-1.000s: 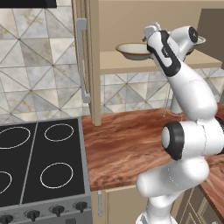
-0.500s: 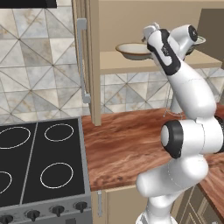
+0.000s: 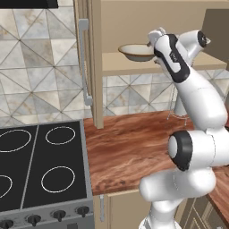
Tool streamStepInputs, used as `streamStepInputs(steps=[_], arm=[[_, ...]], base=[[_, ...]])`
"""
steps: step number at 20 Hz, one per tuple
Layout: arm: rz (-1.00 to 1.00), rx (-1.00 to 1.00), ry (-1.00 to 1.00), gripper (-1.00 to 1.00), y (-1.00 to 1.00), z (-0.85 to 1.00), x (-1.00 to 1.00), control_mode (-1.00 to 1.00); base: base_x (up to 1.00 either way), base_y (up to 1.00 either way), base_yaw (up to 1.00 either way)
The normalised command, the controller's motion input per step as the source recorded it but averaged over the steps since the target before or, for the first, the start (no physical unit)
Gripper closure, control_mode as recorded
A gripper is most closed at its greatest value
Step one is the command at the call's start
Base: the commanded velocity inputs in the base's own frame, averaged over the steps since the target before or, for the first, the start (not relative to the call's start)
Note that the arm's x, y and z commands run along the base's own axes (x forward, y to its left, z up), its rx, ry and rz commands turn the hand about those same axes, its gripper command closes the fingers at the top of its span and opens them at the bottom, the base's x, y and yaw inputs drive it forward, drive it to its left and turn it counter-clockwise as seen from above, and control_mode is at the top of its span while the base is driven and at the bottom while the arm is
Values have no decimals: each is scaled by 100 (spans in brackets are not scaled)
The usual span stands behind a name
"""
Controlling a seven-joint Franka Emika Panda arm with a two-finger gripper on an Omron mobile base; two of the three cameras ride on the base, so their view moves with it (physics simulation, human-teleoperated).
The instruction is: Move the bowls from the cabinet to the plates on the dining table.
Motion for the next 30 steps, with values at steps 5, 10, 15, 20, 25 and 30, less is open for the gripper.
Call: streamStepInputs(steps=[5,10,15,20,25,30], arm=[[0,-6,-7,-100,0,-49,-9,-100],[0,-3,-1,-100,0,-26,20,-100],[-1,0,3,-100,0,1,50,-100],[0,0,7,-100,6,-5,52,-100],[1,-1,7,-100,16,-16,55,-100],[2,0,1,-100,21,-12,52,-100]], base=[[0,0,0],[0,0,0],[0,0,0],[0,0,0],[0,0,0],[0,0,0]])
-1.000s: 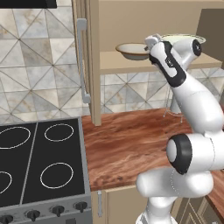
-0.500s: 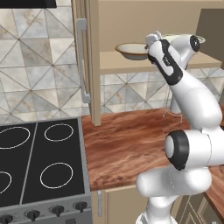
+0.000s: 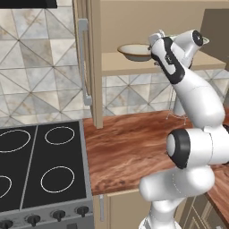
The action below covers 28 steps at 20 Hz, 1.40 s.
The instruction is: Move the bowls from the cabinet to the plates on the dining table.
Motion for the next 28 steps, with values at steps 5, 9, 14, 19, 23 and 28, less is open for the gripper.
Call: streamStepInputs(steps=[5,9,14,19,23,28], arm=[[2,0,-2,-100,27,-9,54,-100],[1,-1,-5,-100,32,-4,55,-100],[0,-3,0,100,41,-27,53,-100],[1,-4,0,100,46,-37,44,-100],[3,-4,0,100,41,-38,39,-100],[4,-4,0,100,30,-30,25,-100]], base=[[0,0,0],[0,0,0],[0,0,0],[0,0,0],[0,0,0],[0,0,0]])
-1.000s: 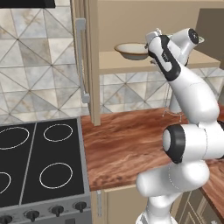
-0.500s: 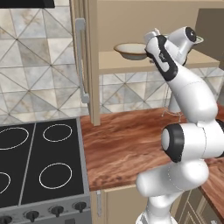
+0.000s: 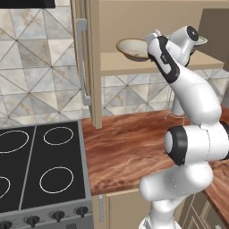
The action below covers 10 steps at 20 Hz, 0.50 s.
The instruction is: Move the bowls from the cabinet to the plates on the dining table.
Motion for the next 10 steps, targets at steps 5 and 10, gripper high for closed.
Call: streamStepInputs(steps=[5,10], arm=[[2,-1,-2,100,10,-5,9,-100],[0,0,-2,100,-1,31,-4,-100]], base=[[0,0,0],[0,0,0]])
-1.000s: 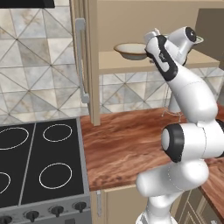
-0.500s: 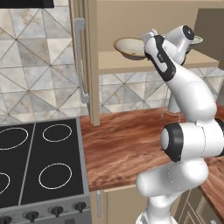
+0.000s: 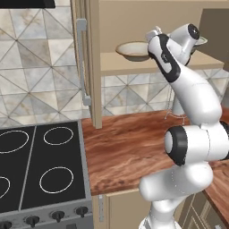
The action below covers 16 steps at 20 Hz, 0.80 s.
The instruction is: Move the bowls from the cabinet to the plates on the dining table.
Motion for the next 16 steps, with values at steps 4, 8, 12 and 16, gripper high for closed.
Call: streamStepInputs(steps=[4,8,12,16], arm=[[0,1,1,100,-4,45,-30,-100],[0,2,1,100,-7,39,-44,-100],[0,3,3,100,-14,32,-48,-100],[0,6,4,100,-16,22,-60,-100]], base=[[0,0,0],[0,0,0],[0,0,0],[0,0,0]])
